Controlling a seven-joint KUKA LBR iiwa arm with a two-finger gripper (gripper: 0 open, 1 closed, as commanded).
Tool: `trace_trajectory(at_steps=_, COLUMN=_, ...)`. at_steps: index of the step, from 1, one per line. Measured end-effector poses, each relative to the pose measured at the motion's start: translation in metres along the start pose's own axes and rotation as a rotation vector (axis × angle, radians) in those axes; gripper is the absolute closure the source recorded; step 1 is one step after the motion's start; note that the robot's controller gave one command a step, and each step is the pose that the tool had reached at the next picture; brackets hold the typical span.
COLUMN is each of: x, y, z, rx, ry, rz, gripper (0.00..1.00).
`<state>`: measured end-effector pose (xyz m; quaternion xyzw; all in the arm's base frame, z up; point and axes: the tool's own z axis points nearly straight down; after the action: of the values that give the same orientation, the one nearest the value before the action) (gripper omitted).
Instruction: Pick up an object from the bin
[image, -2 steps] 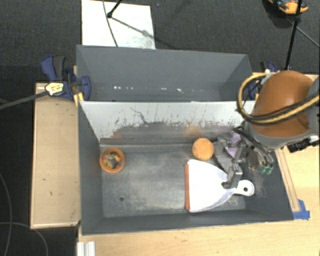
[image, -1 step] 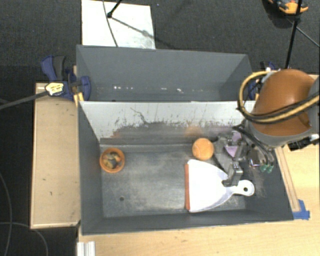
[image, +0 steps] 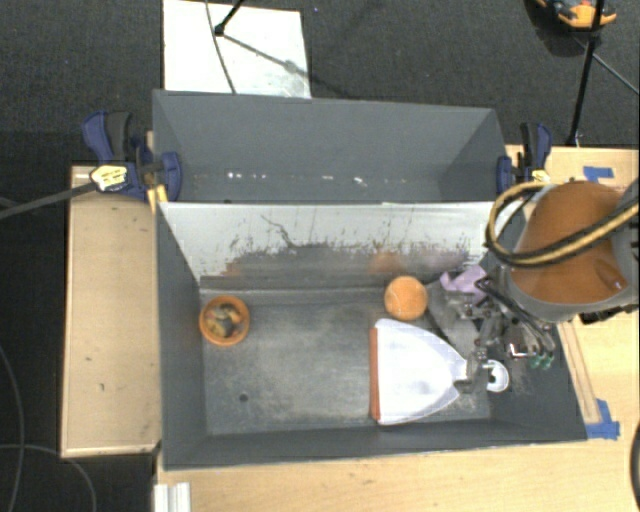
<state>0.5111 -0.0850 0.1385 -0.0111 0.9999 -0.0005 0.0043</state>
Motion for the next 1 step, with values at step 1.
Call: trace_trajectory(at_steps=1, x=0.0173, y=-0.0239, z=0.0031, rx=-0.002, ry=0.010, rz=-0.083, gripper=0.00)
